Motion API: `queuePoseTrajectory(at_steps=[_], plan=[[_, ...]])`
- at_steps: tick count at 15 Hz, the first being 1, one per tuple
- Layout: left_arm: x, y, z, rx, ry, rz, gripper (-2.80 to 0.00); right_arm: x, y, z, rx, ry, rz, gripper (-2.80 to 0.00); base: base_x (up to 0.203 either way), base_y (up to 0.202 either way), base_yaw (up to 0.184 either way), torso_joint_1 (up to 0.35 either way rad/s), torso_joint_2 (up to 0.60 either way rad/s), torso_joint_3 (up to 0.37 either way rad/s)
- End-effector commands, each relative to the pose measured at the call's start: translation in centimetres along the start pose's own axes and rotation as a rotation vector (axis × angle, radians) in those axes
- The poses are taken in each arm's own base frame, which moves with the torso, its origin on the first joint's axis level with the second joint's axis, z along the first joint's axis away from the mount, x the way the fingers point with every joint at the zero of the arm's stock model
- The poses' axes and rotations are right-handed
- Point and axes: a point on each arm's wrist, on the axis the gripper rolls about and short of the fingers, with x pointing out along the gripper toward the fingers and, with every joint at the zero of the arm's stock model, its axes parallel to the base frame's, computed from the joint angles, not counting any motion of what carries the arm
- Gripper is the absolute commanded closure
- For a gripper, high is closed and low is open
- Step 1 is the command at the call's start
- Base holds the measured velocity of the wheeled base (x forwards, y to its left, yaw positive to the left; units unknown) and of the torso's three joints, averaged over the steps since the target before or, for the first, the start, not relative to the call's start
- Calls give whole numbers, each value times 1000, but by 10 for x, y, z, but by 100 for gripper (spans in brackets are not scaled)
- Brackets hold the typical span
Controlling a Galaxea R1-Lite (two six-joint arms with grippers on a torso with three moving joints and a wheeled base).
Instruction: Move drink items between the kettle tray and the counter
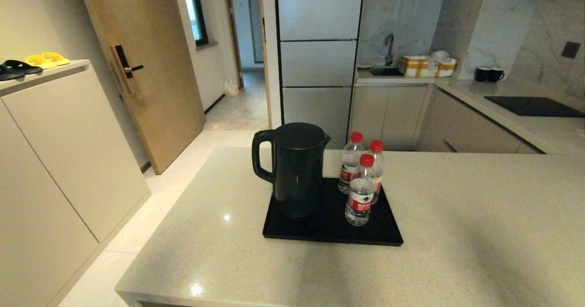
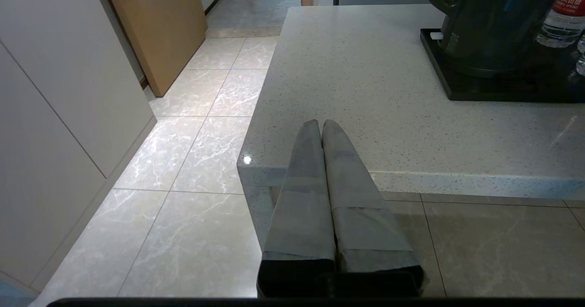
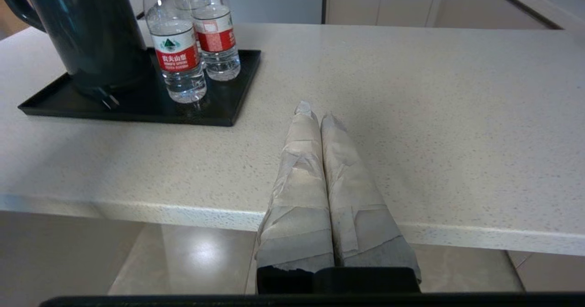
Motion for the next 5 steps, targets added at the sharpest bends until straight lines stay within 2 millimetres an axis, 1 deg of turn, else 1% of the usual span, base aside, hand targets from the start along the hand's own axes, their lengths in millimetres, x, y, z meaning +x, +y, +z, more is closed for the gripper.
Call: queuePoseTrajectory(at_steps=[1, 5], plan=[[0, 0, 0, 0, 2, 1, 0, 0, 0, 0, 13, 1, -1, 0, 0, 0, 0, 0, 0, 0], [0, 0, 0, 0, 3, 1, 0, 0, 0, 0, 22, 1, -1, 0, 0, 0, 0, 0, 0, 0]])
